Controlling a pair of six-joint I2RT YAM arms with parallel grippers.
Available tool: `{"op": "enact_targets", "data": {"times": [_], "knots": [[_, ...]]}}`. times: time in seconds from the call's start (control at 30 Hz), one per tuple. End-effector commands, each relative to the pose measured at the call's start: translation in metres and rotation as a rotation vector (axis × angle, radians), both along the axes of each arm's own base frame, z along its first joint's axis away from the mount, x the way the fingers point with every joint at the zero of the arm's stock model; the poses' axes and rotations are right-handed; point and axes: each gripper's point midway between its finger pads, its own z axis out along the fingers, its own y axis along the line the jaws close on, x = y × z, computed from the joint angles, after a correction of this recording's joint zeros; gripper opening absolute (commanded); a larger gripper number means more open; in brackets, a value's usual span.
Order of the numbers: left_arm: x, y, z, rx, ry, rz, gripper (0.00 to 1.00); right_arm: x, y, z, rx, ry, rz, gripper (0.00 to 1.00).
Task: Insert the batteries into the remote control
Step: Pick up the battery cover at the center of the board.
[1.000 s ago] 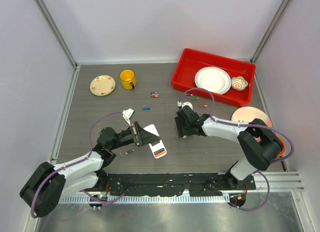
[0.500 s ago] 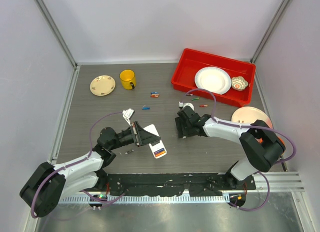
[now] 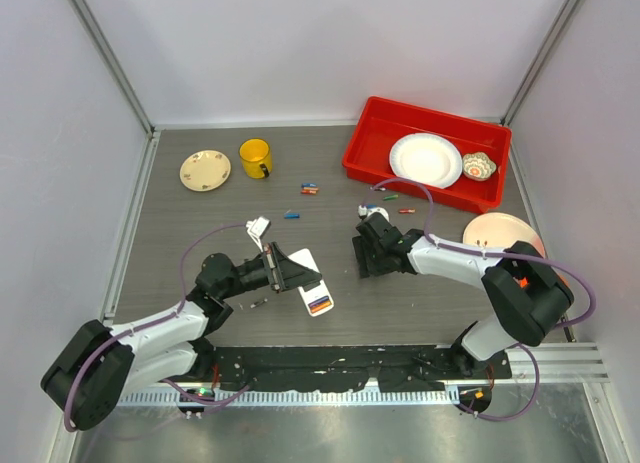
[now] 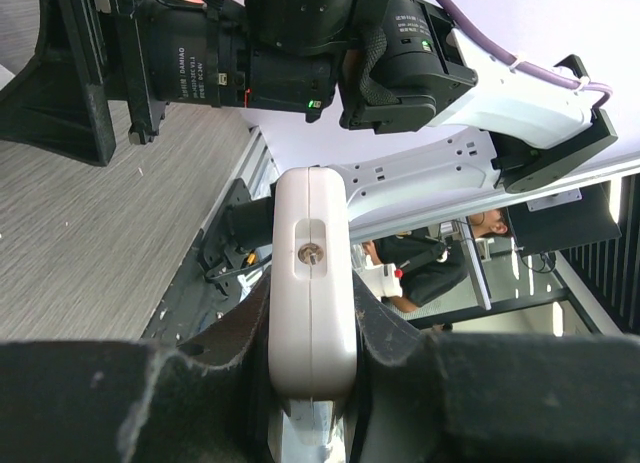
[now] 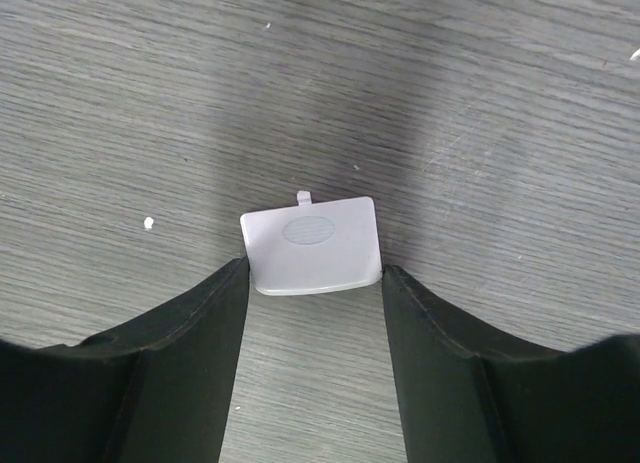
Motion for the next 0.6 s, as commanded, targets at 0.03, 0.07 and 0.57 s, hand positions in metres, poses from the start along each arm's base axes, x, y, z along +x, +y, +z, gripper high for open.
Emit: {"op": "enact_targets", "data": {"times": [0.03,0.07,0.57], "knots": [[0.001,-0.001,0.017,-0.039,-0.074,-0.003,0.0,-0.016,-0.01,-0.012,-0.039,0.061,0.019,0.56],[0.001,-0.001,0.017,-0.039,-0.074,-0.003,0.0,-0.015,-0.009,-0.012,-0.037,0.061,0.018,0.52],[0.025,0.006,0.028,-0.11,-0.109,0.146,0.0,0.003,-0.003,0.065,0.12,-0.098,-0.136,0.01]]}}
